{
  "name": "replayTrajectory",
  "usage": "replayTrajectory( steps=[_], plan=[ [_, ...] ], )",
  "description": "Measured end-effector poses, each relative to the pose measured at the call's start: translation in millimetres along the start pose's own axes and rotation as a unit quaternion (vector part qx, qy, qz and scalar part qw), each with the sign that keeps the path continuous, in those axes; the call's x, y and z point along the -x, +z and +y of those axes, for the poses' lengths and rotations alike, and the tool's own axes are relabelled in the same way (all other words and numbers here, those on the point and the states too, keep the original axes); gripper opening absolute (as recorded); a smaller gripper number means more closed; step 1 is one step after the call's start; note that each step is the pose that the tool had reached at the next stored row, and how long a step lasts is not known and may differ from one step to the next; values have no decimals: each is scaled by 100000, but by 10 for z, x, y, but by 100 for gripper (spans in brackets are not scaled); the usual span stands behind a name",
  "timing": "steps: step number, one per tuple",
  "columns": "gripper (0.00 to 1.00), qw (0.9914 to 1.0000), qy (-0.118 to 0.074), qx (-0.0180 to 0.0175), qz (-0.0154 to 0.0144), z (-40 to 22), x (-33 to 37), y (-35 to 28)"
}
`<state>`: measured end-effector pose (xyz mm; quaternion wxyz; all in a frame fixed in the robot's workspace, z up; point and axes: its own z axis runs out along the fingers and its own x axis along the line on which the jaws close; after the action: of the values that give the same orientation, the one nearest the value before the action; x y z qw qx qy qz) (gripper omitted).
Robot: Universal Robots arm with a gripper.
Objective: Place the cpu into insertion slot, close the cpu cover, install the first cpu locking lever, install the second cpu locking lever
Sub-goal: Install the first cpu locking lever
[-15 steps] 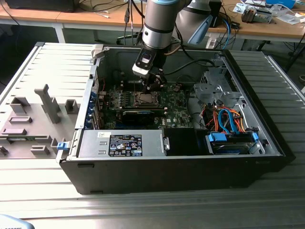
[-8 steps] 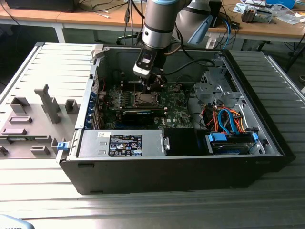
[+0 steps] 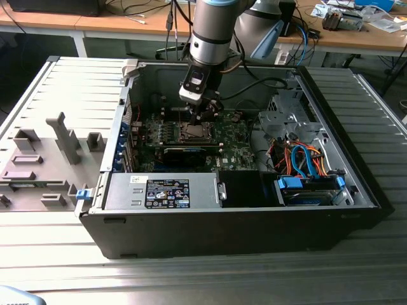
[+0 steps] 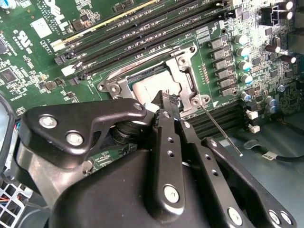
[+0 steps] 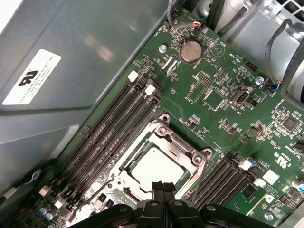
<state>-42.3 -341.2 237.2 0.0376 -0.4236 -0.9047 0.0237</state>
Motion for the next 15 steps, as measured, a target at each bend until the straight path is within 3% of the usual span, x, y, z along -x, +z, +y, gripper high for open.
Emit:
replayTrajectory(
  steps=[15],
  plan=[
    [11,99952,-3099,-152,-230,0,0,0]
  ],
)
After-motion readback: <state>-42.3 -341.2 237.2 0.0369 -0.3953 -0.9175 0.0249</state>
